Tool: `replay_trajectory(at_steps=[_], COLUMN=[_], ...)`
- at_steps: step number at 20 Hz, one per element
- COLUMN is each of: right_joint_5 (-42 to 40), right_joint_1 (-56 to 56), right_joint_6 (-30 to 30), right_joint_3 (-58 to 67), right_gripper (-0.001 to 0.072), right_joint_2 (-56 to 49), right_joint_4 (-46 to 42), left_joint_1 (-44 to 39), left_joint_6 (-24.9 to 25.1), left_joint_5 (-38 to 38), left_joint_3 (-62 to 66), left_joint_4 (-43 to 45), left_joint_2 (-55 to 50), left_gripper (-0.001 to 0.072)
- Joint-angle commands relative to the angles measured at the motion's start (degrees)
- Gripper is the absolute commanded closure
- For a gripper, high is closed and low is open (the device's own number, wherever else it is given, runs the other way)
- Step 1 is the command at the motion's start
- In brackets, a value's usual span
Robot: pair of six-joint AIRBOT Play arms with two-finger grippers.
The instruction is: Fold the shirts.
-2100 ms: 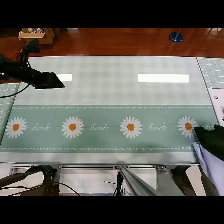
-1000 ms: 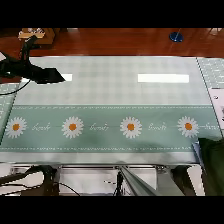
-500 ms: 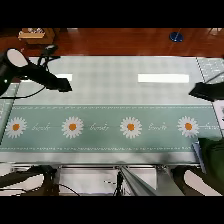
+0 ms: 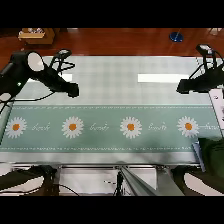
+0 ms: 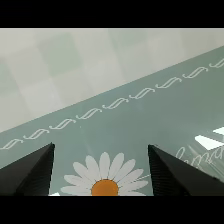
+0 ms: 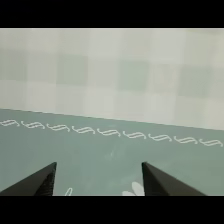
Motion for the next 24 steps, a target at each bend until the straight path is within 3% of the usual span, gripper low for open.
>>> replay_trajectory(at_steps=[1,24], right_joint_5=[-0.3,-1.0], right_joint_1=[0.6,0.6], right_joint_6=[0.0,0.0], right_joint_3=[0.3,0.3], right_gripper=[0.0095,0.0101], right_joint_2=[-0.2,-0.2], right_joint_4=[-3.0,-3.5], left_joint_1=[-0.3,-0.3], left_joint_6=[-4.0,-3.8], left_joint_5=[0.1,0.5], left_joint_3=[1.4,2.5], left_joint_4=[4.5,5.0], left_joint_2=[0.0,-1.6], left_gripper=[-0.0013,-0.0013])
